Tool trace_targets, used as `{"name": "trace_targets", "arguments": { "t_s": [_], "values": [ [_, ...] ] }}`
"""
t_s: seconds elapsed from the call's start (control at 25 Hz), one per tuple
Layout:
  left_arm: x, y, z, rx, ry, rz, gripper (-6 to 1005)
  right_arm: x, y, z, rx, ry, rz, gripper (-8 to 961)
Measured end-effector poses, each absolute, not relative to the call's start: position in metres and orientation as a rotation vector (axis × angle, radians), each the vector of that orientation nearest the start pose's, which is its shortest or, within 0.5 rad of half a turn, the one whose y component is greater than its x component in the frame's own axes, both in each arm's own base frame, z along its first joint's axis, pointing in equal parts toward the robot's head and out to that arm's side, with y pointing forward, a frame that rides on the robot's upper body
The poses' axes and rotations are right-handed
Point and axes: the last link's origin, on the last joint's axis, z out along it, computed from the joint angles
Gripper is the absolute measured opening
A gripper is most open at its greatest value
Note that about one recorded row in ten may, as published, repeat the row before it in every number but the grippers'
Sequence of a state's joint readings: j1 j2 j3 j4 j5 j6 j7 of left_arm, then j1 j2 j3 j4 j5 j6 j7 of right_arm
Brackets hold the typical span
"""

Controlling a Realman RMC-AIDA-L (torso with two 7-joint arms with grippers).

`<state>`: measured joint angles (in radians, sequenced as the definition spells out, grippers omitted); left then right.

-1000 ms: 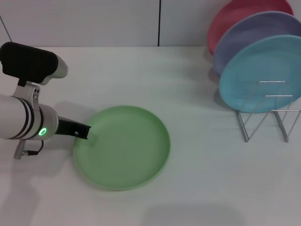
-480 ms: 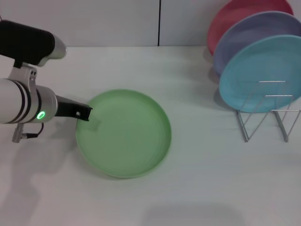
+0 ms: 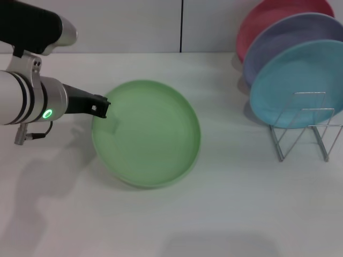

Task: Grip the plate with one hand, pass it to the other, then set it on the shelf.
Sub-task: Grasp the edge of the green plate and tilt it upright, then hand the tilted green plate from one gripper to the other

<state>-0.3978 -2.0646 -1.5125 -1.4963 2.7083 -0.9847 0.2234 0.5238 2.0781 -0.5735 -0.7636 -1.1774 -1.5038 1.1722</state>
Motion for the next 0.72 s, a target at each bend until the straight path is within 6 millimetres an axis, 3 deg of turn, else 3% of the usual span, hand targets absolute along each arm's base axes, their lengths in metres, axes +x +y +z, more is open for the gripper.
{"name": "trace_targets", "arguments": {
  "t_s": [0.12, 0.16, 0.2, 0.32, 0.36, 0.4, 0.48, 0.72],
  "values": [
    [-0.174, 0.375, 0.001, -2.193, -0.868, 0.048, 28, 0.168, 0.401, 0.132, -2.154, 0.415, 1.166, 810],
    [-0.173, 0.374, 0.002, -2.194, -0.862, 0.044, 28, 0.147, 0.409, 0.133, -2.254, 0.569, 0.96, 810],
    [-0.173, 0.374, 0.002, -2.194, -0.862, 0.044, 28, 0.147, 0.409, 0.133, -2.254, 0.569, 0.96, 810],
    [-0.17, 0.376, 0.004, -2.194, -0.851, 0.037, 28, 0.129, 0.417, 0.141, -2.276, 0.844, 0.716, 810],
    [-0.165, 0.377, 0.009, -2.193, -0.832, 0.023, 28, 0.126, 0.417, 0.144, -2.299, 1.044, 0.594, 810],
    [-0.165, 0.377, 0.009, -2.193, -0.832, 0.023, 28, 0.126, 0.417, 0.144, -2.299, 1.044, 0.594, 810],
    [-0.158, 0.378, 0.013, -2.194, -0.806, 0.0, 28, 0.122, 0.416, 0.143, -2.343, 1.252, 0.49, 810],
    [-0.148, 0.38, 0.016, -2.2, -0.773, -0.033, 28, 0.123, 0.42, 0.123, -2.436, 1.291, 0.341, 810]
  ]
}}
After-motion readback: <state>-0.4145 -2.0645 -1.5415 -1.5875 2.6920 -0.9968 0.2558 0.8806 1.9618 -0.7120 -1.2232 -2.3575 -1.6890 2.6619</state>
